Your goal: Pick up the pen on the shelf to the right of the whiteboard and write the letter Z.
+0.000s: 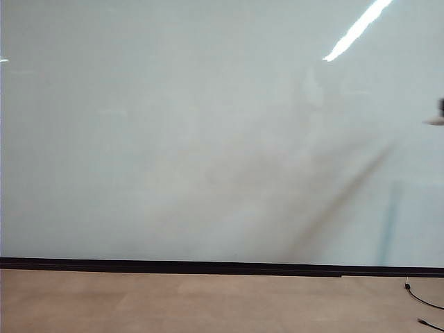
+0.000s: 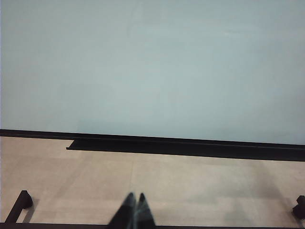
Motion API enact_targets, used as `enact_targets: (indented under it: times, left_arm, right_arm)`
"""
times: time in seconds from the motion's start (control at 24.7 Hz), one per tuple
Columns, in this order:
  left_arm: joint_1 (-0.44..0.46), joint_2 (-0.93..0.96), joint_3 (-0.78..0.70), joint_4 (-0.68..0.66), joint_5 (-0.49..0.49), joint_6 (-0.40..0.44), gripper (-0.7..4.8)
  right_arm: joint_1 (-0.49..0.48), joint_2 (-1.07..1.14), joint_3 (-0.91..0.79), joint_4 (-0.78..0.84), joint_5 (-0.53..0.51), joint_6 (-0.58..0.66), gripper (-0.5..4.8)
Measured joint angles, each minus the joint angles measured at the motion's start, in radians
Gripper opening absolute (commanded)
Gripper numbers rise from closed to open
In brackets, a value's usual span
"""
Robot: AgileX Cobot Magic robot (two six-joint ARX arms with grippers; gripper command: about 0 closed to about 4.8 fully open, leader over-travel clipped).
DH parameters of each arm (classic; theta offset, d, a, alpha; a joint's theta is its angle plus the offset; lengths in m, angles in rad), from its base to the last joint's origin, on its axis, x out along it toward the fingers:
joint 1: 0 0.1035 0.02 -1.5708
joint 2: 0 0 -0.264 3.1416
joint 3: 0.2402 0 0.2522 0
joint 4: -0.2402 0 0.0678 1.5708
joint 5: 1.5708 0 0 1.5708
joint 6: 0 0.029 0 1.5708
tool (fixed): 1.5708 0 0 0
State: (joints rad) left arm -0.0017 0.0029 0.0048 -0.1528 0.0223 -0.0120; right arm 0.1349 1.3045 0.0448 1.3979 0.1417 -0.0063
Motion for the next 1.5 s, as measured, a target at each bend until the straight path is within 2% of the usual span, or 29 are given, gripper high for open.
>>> enact_targets:
  times: [0.2,0.32,0.45,0.57,0.69,0.85,1.05,1.26,1.38,1.5]
  left_arm:
    - [0.000,0.000,0.000,0.000,0.000,0.000,-0.04]
    - [0.000,0.000,0.000,0.000,0.000,0.000,-0.04]
    - [0.000,0.000,0.000,0.000,0.000,0.000,-0.05]
    - [0.000,0.000,0.000,0.000,0.000,0.000,-0.05]
    - [0.000,0.000,0.000,0.000,0.000,0.000,-0.04]
    - [0.000,0.000,0.000,0.000,0.000,0.000,-0.04]
    - [0.000,0.000,0.000,0.000,0.000,0.000,-0.04]
    - [0.000,0.000,0.000,0.000,0.000,0.000,-0.04]
    - [0.000,0.000,0.000,0.000,0.000,0.000,-0.04]
    - [0.000,0.000,0.000,0.000,0.000,0.000,-0.04]
  right_arm:
    - [0.196,0.000,0.039,-0.008,0.039,-0.002,-0.05]
    - [0.325,0.000,0.121,-0.063,0.006,-0.007,-0.05]
    - [0.382,0.000,0.191,-0.127,-0.053,-0.018,-0.05]
    - [0.407,0.001,0.249,-0.209,-0.093,-0.031,-0.05]
    - [0.426,0.002,0.337,-0.356,-0.113,-0.077,-0.05]
    - [0.428,0.006,0.388,-0.433,-0.146,-0.099,-0.05]
    - [0.428,0.050,0.437,-0.448,-0.173,-0.100,-0.05]
    - [0.427,0.117,0.513,-0.444,-0.245,-0.095,-0.05]
    - [0.428,0.195,0.578,-0.402,-0.297,-0.068,-0.05]
    - [0.428,0.227,0.599,-0.347,-0.301,-0.050,-0.05]
